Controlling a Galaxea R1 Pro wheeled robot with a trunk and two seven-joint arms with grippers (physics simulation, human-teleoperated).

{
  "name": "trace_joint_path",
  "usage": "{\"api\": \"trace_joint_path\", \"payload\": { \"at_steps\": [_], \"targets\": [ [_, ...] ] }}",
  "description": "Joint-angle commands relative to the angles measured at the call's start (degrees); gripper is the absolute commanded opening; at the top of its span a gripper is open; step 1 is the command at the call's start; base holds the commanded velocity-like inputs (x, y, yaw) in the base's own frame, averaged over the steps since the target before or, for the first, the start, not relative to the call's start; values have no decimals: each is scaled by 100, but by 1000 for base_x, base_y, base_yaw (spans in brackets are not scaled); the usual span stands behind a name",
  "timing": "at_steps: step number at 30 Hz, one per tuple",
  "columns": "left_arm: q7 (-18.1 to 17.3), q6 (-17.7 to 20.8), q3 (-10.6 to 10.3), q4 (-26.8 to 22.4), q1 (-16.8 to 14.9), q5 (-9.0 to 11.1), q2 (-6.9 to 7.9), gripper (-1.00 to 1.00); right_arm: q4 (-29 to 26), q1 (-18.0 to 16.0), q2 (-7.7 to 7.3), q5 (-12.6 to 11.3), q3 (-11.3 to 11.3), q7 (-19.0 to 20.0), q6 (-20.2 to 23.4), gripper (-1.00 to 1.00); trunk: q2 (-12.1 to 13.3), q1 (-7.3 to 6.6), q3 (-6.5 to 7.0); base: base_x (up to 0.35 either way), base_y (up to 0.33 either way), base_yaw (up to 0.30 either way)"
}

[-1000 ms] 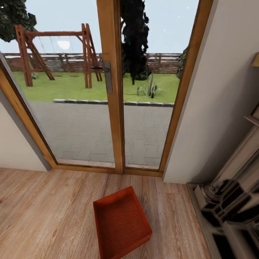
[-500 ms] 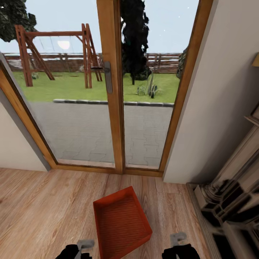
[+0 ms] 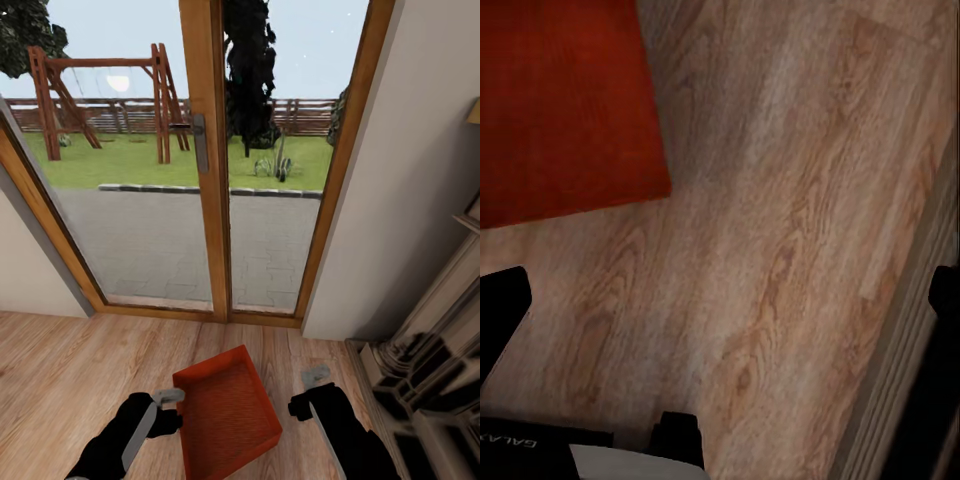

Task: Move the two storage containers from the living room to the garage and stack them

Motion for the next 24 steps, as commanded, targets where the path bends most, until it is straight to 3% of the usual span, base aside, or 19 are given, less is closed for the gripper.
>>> {"api": "trace_joint_path", "payload": {
  "at_steps": [1, 8, 9, 12, 16, 24],
  "targets": [
    [54, 38, -11, -16, -46, 59, -30, 100, 19, -126, 11, 21, 46, 1, 45, 100, -3, 0, -5, 0, 0, 0],
    [57, 70, 55, 56, -313, 60, -199, 100, 663, -1098, 40, 8, 121, 4, 74, 100, -3, 0, -5, 0, 0, 0],
    [55, 38, 227, 404, -421, 69, -278, 100, 1189, -1544, 43, 10, 125, 5, 65, 100, -3, 0, -5, 0, 0, 0],
    [54, -2, 503, 943, -597, 73, -359, 100, 1690, -1914, 45, 12, 126, 8, 48, 100, -3, 0, -5, 0, 0, 0],
    [54, -161, 763, 1471, -772, 75, -388, 100, 2170, -2209, 96, 24, 132, 4, 32, 100, -3, 0, -5, 0, 0, 0],
    [52, -588, 1168, 1695, -817, 81, -386, 100, 2615, -2304, 330, 36, 204, -8, -85, 100, -3, 0, -5, 0, 0, 0]
  ]
}}
